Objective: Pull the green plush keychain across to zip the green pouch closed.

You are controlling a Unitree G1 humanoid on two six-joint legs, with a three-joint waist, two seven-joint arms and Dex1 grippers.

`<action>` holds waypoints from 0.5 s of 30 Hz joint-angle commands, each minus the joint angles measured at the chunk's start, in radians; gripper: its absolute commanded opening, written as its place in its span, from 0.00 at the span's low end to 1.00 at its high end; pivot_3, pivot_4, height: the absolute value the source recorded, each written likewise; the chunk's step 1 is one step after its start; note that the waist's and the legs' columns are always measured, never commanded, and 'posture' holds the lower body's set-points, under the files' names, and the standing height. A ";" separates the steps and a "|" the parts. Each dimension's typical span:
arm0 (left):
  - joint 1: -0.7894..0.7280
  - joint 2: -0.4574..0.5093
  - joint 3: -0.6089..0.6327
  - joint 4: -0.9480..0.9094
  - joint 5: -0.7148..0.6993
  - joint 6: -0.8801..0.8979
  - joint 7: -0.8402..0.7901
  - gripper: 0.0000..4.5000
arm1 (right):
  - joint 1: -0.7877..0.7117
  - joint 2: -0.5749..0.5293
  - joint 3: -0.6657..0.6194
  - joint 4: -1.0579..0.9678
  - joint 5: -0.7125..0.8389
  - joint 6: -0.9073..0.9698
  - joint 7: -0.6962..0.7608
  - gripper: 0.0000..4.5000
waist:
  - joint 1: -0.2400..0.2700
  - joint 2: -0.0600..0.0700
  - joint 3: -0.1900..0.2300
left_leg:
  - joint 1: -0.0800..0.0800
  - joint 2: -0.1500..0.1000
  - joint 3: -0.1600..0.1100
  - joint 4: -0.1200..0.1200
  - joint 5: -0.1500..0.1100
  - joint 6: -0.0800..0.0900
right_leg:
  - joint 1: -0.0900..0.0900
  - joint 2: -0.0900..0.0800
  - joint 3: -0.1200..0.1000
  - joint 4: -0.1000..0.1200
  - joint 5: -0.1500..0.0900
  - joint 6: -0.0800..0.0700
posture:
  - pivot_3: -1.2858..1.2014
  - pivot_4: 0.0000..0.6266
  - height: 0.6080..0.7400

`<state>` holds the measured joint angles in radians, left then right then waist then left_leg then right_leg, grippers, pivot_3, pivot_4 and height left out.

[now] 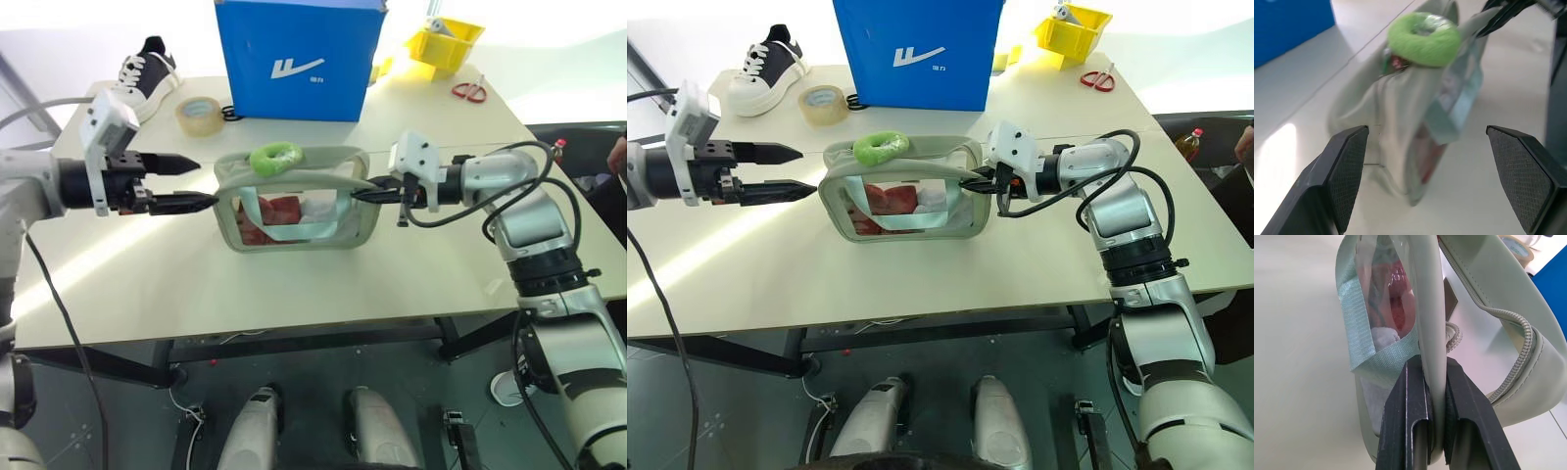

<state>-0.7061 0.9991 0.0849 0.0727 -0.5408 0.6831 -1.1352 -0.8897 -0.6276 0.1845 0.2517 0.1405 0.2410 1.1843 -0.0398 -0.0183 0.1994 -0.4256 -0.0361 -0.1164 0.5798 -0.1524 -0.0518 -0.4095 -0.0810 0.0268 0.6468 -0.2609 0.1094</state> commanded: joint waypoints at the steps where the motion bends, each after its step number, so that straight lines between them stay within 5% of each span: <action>1: -0.015 -0.048 -0.011 0.031 0.034 -0.047 0.020 0.91 | -0.028 -0.002 -0.021 -0.016 0.007 -0.009 0.001 0.00 | -0.001 0.000 0.000 | 0.000 0.000 0.000 0.000 0.000 0.000 | 0.000 0.000 0.000 0.000 0.001 0.002 | 0.52 0.24 1.00; 7: 0.027 -0.083 -0.039 0.007 0.049 -0.061 -0.015 0.86 | -0.030 0.001 -0.019 -0.027 0.008 0.001 0.006 0.00 | -0.005 0.000 0.000 | -0.001 0.000 0.000 0.000 0.000 0.000 | -0.001 0.000 0.000 0.001 0.001 0.002 | 0.52 0.24 1.00; 9: 0.027 -0.090 -0.040 0.013 0.056 -0.065 -0.017 0.73 | -0.027 0.001 -0.020 -0.035 0.010 0.006 0.006 0.00 | -0.005 0.000 0.000 | -0.001 0.000 0.000 0.000 0.000 0.000 | -0.001 0.000 0.000 0.001 0.001 0.002 | 0.52 0.24 1.00; 15: 0.018 -0.093 -0.042 0.022 0.067 -0.071 -0.030 0.06 | -0.018 0.001 -0.023 -0.051 0.012 0.018 0.001 0.00 | -0.005 0.000 0.000 | 0.000 0.000 0.000 0.000 0.000 0.000 | -0.001 0.000 0.000 0.001 0.001 0.002 | 0.52 0.24 1.00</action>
<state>-0.6716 0.9014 0.0234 0.1031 -0.4758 0.6353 -1.1549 -0.8899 -0.6200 0.1849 0.2406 0.1412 0.2581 1.1886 -0.0448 -0.0182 0.1995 -0.4261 -0.0360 -0.1165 0.5796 -0.1524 -0.0518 -0.4105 -0.0807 0.0267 0.6477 -0.2597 0.1117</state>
